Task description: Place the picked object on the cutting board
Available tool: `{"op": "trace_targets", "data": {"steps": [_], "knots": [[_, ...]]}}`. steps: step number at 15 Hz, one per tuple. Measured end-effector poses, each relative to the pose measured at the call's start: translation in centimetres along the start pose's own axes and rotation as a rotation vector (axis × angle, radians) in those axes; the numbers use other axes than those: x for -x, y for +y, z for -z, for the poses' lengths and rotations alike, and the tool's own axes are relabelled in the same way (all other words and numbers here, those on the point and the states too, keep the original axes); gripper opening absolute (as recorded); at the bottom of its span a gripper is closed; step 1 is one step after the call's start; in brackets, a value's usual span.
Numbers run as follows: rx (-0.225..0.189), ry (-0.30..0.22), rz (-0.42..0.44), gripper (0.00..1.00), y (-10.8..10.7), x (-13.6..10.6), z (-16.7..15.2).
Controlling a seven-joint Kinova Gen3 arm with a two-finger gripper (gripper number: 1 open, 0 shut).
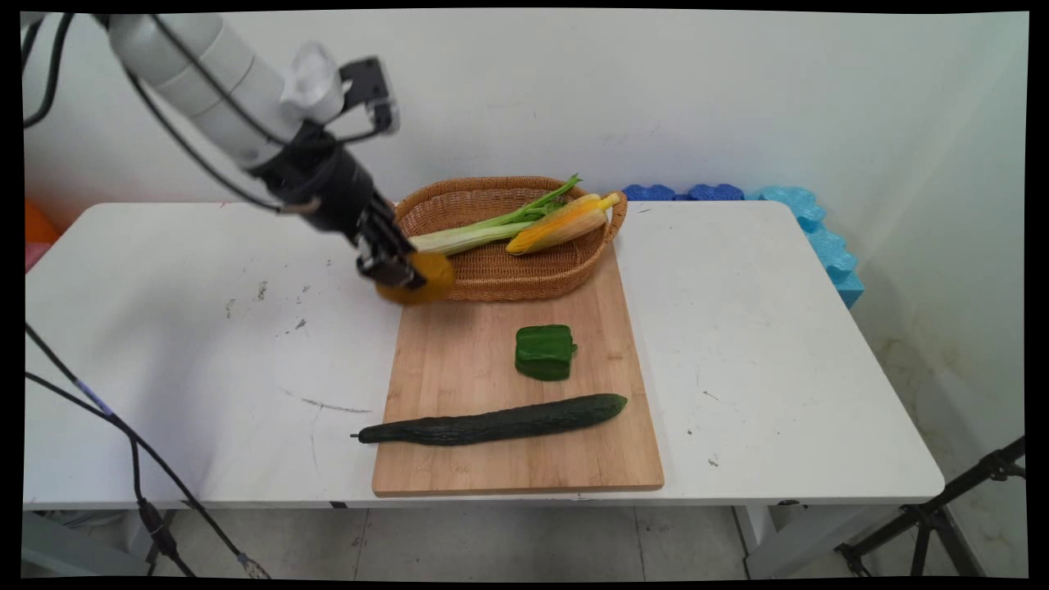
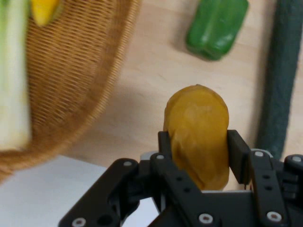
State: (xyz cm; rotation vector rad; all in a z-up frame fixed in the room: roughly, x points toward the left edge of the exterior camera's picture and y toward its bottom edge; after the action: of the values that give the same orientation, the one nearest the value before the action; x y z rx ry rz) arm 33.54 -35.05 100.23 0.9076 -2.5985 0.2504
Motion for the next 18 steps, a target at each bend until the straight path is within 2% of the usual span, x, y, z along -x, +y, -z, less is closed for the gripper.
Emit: {"op": "trace_targets", "data": {"steps": [3, 6, 13, 18], "knots": [[0.026, -0.029, 0.019, 0.0, 2.1, 1.6, -2.2], [0.028, -0.04, 0.03, 0.0, 3.0, 2.3, -5.1], [0.007, -0.041, 0.041, 0.0, 2.8, 2.2, -10.6], [0.0, -0.04, 0.042, 0.0, 2.8, 2.2, -12.5]]}}
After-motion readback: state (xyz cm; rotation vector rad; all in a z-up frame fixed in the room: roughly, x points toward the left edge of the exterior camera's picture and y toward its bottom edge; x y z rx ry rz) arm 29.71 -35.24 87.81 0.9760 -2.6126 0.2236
